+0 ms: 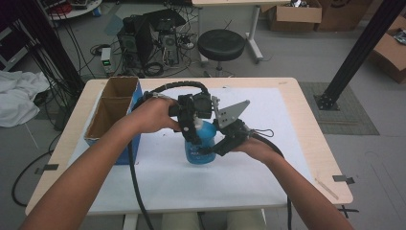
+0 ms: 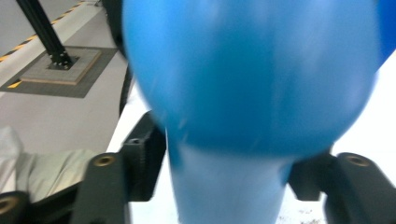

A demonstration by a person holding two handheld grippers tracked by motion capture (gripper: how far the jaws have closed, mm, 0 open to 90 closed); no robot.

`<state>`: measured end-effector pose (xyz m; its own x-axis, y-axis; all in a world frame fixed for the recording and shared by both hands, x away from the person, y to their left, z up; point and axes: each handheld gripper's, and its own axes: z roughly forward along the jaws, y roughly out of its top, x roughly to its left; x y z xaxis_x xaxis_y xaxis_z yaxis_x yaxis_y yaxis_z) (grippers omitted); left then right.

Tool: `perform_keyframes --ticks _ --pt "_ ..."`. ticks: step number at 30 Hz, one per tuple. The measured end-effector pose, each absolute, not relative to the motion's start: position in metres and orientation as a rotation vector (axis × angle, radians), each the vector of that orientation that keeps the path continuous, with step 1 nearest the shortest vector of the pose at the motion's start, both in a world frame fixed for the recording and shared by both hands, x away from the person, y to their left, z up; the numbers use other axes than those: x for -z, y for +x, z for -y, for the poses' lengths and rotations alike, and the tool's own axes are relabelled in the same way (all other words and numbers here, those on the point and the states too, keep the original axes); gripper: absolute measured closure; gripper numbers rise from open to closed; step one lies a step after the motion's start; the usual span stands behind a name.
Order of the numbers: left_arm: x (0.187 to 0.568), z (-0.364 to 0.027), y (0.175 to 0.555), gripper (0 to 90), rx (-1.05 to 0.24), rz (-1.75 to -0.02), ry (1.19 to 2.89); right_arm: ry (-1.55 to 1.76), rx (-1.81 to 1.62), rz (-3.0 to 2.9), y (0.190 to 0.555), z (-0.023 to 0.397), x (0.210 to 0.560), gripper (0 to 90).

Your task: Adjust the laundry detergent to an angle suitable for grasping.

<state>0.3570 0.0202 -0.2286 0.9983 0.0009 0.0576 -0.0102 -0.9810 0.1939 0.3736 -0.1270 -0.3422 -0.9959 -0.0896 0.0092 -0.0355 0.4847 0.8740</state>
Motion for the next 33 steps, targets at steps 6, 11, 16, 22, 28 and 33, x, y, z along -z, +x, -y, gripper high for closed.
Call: perform_keyframes --ticks 6,11,16,22,28,33 --pt "0.221 -0.025 0.357 37.6 -0.121 -0.021 2.952 0.042 1.588 2.660 0.375 0.134 0.344 20.3" --pt "0.218 -0.029 0.356 37.5 -0.111 -0.043 2.957 -0.061 1.608 2.671 0.379 0.144 0.343 15.3" --pt "0.211 -0.037 0.355 37.5 -0.106 -0.084 2.942 -0.094 1.585 2.685 0.381 0.153 0.340 15.2" --pt "0.197 -0.044 0.356 37.5 -0.131 -0.156 2.918 -0.130 1.564 2.710 0.383 0.163 0.337 15.2" --pt "0.181 -0.052 0.360 37.5 -0.160 -0.308 2.918 -0.165 1.501 2.756 0.383 0.176 0.328 15.2" --pt "0.172 -0.059 0.365 37.5 -0.180 -0.429 2.876 -0.190 1.453 2.795 0.383 0.188 0.319 15.2"
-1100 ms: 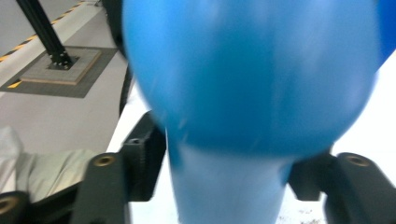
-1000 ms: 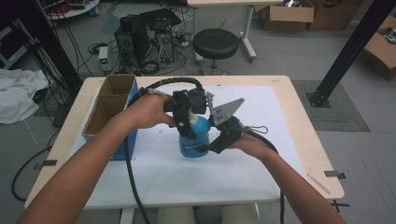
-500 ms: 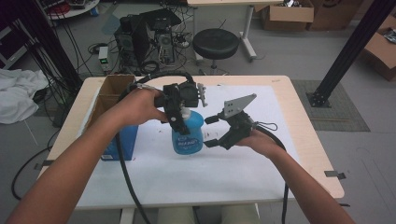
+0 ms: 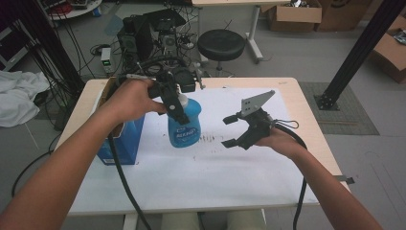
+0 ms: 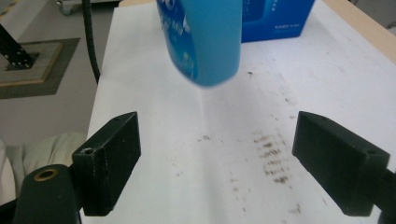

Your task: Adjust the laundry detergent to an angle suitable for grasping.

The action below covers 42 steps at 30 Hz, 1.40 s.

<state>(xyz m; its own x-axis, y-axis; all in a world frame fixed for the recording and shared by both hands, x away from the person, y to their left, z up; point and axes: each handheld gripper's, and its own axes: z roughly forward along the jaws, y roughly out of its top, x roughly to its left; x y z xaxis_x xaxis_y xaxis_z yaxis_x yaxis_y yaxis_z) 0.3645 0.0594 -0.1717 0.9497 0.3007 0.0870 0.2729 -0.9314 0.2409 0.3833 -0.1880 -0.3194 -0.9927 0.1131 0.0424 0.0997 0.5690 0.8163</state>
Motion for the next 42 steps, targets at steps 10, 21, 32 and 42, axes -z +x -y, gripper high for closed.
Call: perform_keyframes --ticks 10,21,32,42 --pt "0.146 -0.077 0.380 37.6 -0.228 -0.839 2.800 0.223 -1.306 -2.788 0.380 0.218 0.305 15.2" --pt "0.117 -0.092 0.391 37.6 -0.267 -1.132 2.702 0.209 -1.262 -2.784 0.373 0.234 0.292 15.3" --pt "0.090 -0.117 0.394 37.7 -0.343 -1.434 2.516 0.197 -1.182 -2.800 0.368 0.249 0.286 15.3" --pt "0.078 -0.143 0.394 37.7 -0.369 -1.626 2.402 0.200 -1.002 -2.848 0.369 0.262 0.282 15.4"
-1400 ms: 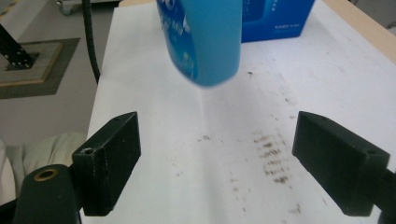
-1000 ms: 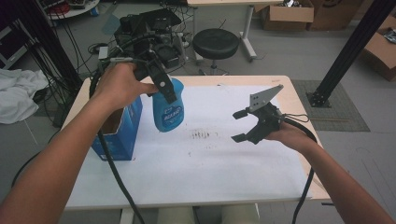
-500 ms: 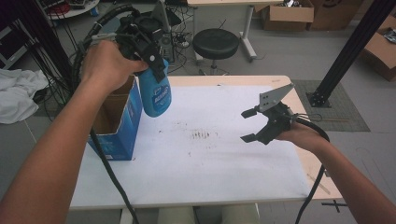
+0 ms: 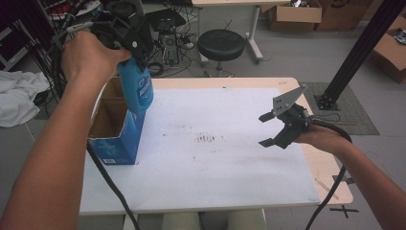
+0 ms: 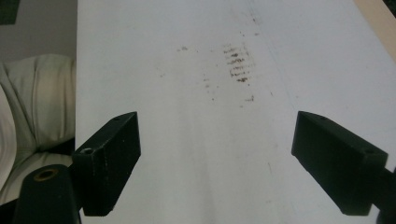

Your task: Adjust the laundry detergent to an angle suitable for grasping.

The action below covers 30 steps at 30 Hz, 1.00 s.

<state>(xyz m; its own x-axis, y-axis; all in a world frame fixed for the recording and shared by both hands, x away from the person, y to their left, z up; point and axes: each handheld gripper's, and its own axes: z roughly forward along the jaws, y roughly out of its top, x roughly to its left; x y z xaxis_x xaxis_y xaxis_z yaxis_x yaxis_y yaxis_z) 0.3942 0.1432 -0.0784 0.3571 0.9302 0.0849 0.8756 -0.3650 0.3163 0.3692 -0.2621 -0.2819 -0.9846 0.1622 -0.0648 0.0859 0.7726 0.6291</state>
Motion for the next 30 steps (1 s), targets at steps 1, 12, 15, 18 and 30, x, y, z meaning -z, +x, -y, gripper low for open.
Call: perform_keyframes --ticks 1,12,15,18,30 --pt "0.077 -0.149 0.394 37.7 -0.371 -1.669 2.375 0.202 -0.993 -2.850 0.370 0.263 0.282 15.4" --pt "0.072 -0.180 0.394 37.7 -0.394 -1.859 2.238 0.212 -0.957 -2.873 0.374 0.269 0.288 15.5" --pt "0.071 -0.186 0.393 37.7 -0.395 -1.891 2.209 0.211 -0.961 -2.873 0.375 0.269 0.288 15.5" --pt "0.073 -0.193 0.392 37.7 -0.411 -1.933 2.176 0.204 -0.966 -2.870 0.376 0.268 0.287 15.5" --pt "0.099 -0.217 0.386 37.7 -0.429 -2.033 2.091 0.206 -1.001 -2.855 0.377 0.268 0.288 15.5"
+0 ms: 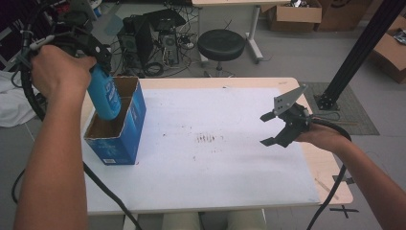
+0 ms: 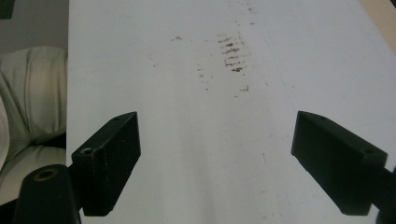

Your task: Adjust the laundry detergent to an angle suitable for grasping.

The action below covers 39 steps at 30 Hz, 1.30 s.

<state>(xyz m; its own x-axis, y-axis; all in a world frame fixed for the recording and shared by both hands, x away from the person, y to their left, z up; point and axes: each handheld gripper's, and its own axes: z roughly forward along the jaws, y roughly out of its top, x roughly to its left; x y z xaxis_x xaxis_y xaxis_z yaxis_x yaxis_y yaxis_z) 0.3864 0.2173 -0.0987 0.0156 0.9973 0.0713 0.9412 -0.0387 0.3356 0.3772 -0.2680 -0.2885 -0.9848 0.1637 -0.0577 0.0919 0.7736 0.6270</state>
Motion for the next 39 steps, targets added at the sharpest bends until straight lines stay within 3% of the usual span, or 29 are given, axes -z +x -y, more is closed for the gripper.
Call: perform_keyframes --ticks 39 --pt "0.264 -0.244 0.397 37.7 -0.297 -2.038 2.173 0.246 -1.015 -2.875 0.385 0.260 0.301 15.5"
